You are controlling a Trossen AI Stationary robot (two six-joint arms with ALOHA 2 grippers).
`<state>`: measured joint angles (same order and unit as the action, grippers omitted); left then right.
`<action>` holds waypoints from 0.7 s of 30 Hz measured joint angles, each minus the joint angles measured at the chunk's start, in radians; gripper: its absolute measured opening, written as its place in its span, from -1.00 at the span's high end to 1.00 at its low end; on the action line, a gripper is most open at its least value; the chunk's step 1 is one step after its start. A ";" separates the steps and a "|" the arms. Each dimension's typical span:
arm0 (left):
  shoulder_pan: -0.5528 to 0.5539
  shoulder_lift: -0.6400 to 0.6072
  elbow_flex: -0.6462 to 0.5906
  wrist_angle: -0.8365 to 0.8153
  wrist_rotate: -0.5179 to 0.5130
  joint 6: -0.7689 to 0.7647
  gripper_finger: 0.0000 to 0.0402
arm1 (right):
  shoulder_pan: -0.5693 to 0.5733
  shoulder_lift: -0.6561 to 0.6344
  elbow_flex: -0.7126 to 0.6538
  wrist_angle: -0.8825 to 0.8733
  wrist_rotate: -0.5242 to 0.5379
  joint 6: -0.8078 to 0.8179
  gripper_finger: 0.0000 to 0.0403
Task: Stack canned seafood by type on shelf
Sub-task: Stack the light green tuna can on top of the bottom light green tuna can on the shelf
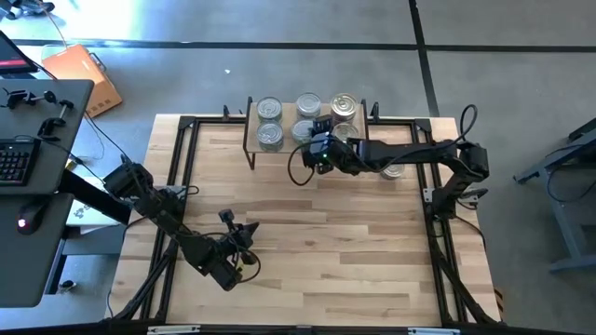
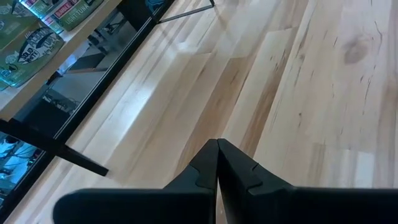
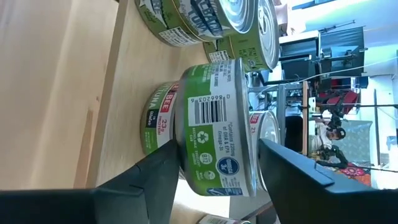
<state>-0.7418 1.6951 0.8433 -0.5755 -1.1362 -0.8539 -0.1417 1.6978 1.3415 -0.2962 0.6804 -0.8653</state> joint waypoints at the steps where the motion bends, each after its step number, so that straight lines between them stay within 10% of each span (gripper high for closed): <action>1: 0.000 0.000 0.000 0.000 0.000 0.000 1.00 | 0.000 0.000 0.000 -0.002 0.000 -0.007 -0.04; 21: 0.000 0.000 0.000 0.005 0.000 0.000 1.00 | 0.013 -0.001 -0.001 -0.077 0.157 -0.136 -0.01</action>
<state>-0.7414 1.6951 0.8433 -0.5709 -1.1362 -0.8536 -0.1284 1.6970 1.3403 -0.3728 0.8373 -1.0012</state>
